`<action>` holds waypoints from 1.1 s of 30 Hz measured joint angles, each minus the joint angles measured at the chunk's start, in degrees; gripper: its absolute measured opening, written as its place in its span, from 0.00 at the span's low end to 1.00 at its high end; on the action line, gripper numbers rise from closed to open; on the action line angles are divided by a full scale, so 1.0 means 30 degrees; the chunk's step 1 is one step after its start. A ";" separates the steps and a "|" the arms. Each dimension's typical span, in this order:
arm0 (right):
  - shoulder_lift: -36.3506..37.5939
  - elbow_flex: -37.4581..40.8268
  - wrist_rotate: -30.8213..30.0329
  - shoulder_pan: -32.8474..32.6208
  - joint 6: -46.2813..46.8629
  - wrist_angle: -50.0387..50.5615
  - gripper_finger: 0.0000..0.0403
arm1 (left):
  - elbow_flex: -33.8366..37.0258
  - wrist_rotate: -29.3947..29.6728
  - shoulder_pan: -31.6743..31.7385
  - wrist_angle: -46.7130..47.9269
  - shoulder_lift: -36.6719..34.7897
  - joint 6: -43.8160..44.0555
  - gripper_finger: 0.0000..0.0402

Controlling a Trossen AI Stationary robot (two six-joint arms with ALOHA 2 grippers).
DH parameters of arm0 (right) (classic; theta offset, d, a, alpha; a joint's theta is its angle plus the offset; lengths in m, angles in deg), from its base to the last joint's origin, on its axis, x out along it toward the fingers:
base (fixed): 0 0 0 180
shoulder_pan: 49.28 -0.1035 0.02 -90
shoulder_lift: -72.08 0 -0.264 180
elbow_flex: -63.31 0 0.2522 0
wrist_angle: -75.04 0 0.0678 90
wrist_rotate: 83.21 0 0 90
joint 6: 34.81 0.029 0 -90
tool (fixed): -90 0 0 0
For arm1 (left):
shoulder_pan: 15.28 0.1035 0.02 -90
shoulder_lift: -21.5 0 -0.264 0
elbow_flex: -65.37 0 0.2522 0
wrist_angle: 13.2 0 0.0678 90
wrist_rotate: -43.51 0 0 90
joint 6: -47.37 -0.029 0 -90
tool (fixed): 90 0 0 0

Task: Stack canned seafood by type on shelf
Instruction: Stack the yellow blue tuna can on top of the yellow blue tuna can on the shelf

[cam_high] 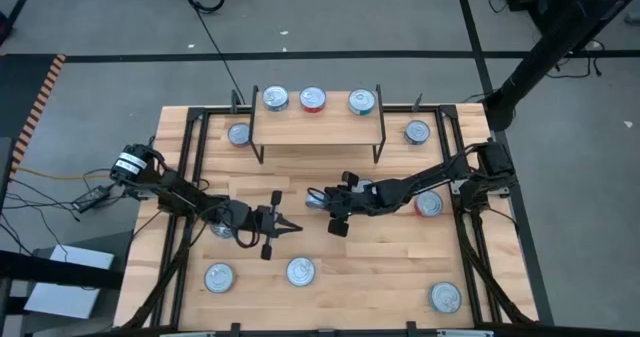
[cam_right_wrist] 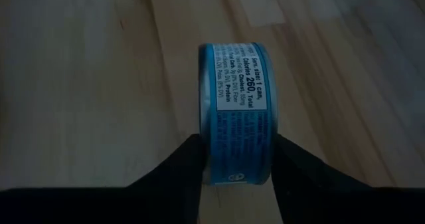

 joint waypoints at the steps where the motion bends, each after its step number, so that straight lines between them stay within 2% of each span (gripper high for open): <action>1: -0.0013 0.0000 0.0000 -0.0006 0.0000 -0.0056 0.36 | 0.0000 -0.0003 0.0001 0.0051 0.0000 0.0180 0.01; 10: 0.0226 -0.0072 -0.0029 -0.0160 -0.0139 0.0096 0.36 | -0.0005 -0.0054 -0.0003 0.0406 0.0000 0.0274 0.01; 14: 0.0595 -0.1300 -0.0778 -0.0505 -0.0986 0.1804 0.36 | -0.0007 -0.0054 -0.0003 0.0399 0.0000 0.0266 0.01; 19: 0.0648 -0.4281 -0.2319 -0.1210 -0.2404 0.6074 0.36 | -0.0007 -0.0041 -0.0003 0.0398 0.0000 0.0252 0.01; 22: 0.0648 -0.6219 -0.4060 -0.1699 -0.3489 0.8361 0.36 | -0.0007 -0.0039 -0.0003 0.0406 0.0000 0.0293 0.01; 28: 0.0663 -0.9414 -0.9234 -0.1993 -0.5685 1.3331 0.37 | -0.0007 -0.0032 -0.0003 0.0457 0.0000 0.0281 0.01; 33: 0.0663 -0.9908 -1.3929 -0.0575 -0.8918 1.4188 0.37 | -0.0007 -0.0025 -0.0003 0.0457 0.0000 0.0245 0.01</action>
